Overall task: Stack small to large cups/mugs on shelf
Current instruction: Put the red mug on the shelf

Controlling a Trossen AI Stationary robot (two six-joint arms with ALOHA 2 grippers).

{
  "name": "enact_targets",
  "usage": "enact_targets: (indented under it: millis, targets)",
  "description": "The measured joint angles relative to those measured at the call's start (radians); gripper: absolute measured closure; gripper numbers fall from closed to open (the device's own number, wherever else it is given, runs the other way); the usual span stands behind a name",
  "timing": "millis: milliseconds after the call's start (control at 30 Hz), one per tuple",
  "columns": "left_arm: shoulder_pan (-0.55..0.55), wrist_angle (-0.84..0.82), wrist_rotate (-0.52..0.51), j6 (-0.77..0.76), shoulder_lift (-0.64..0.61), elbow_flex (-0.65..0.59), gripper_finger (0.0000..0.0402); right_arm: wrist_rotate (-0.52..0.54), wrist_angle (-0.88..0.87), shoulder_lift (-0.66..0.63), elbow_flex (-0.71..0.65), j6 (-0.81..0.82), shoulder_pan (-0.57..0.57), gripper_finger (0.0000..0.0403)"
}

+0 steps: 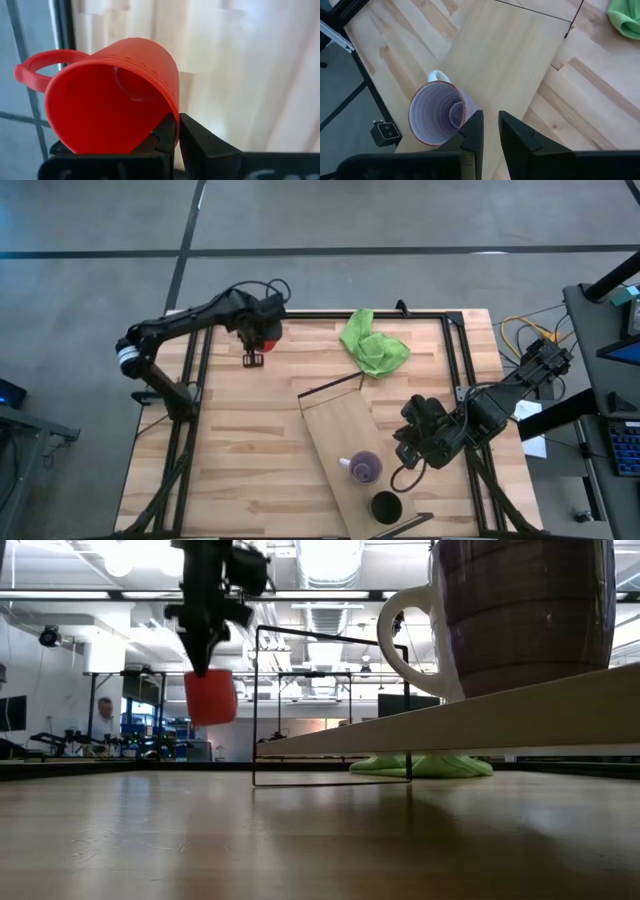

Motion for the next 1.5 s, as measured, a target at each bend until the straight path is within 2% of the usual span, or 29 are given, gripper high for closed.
enact_targets:
  millis: [367,633,800,1000,1367,1500]
  targets:
    - [-0.289,-0.117,0.000,-0.079,-0.026,0.200,0.0401,0.002,-0.002,0.000,0.000,-0.059,0.000,0.0349]
    - [-0.490,-0.104,0.000,-0.070,-0.026,0.404,0.0401,0.028,0.000,-0.002,0.000,-0.105,0.000,0.0349]
    - [-0.586,-0.042,0.006,-0.070,-0.026,0.456,0.0402,0.094,0.003,-0.008,0.000,-0.144,0.000,0.0349]
    - [-0.648,0.070,0.128,-0.077,-0.011,0.453,0.0402,0.104,0.005,-0.015,0.000,-0.148,-0.005,0.0349]
    - [-0.693,0.104,0.129,-0.077,0.155,0.449,0.0402,0.103,0.008,-0.016,0.000,-0.137,-0.005,0.0349]
    - [-0.694,0.101,0.085,-0.073,0.230,0.451,0.0402,0.103,0.009,-0.016,0.000,-0.137,-0.005,0.0349]
